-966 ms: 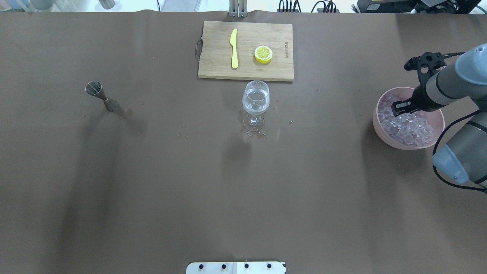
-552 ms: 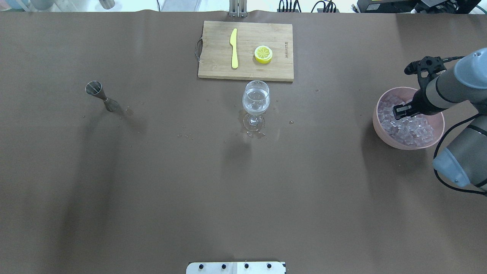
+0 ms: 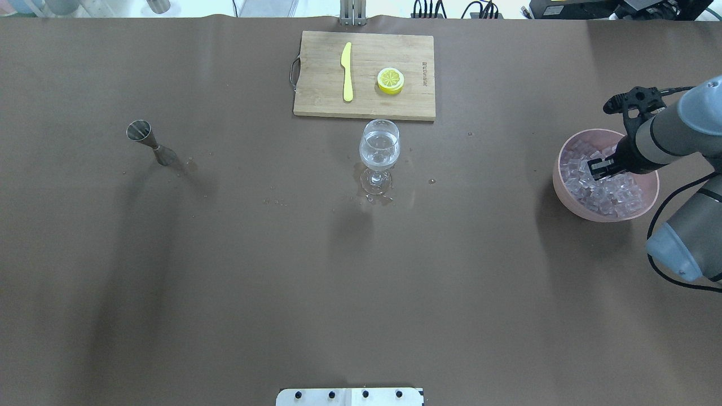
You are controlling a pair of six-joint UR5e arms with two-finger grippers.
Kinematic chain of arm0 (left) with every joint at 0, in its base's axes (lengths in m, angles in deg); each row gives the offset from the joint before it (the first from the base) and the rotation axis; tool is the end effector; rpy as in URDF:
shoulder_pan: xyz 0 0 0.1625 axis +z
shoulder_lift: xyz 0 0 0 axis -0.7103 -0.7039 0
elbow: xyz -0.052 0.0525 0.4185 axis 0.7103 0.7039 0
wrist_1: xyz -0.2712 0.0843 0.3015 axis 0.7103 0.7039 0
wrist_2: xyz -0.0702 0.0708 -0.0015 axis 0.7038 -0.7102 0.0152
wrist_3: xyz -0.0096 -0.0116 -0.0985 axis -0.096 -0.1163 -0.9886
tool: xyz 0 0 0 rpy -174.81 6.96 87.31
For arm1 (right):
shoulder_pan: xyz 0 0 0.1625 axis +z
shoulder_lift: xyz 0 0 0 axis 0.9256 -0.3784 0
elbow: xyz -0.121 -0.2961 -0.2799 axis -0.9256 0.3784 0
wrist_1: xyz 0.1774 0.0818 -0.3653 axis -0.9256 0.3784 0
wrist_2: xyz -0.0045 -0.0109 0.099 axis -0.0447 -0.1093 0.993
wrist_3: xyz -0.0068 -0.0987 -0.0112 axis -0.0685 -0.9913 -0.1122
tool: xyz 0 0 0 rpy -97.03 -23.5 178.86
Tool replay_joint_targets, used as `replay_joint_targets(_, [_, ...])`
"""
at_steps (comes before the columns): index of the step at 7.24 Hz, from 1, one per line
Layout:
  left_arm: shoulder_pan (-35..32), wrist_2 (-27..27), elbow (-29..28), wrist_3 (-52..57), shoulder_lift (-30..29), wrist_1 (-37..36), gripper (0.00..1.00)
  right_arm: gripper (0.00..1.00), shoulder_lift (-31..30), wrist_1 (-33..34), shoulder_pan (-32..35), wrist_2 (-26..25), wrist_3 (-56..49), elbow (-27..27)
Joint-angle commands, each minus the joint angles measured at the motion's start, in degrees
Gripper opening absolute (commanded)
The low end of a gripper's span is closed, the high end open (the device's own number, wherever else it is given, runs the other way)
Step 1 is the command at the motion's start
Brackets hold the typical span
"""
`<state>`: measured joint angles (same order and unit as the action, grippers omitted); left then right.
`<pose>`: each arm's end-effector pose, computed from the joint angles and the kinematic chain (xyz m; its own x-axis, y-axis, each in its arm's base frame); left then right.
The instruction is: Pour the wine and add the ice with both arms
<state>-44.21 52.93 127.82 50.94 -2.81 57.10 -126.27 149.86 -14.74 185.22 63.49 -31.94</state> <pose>-0.0596 -0.4469 0.6370 0.7054 0.2378 -0.6677 -0.1162 0.9681 0.2220 -0.2527 -0.4915 0.4944 0.7884 -0.1602 0.5940 0.0311 0.9746 0.2216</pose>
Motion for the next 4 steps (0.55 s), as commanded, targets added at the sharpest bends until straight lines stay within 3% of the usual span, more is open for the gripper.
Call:
replay_joint_targets(1, [0.0,0.0,0.0,0.0,0.0,0.0,0.98,0.0,-0.52,0.62,0.15,0.43,0.09,-3.94])
replay_joint_targets(4, [0.0,0.0,-0.08,0.0,0.09,0.0,0.98,0.0,5.95,0.28,0.51,1.48,0.26,-8.01])
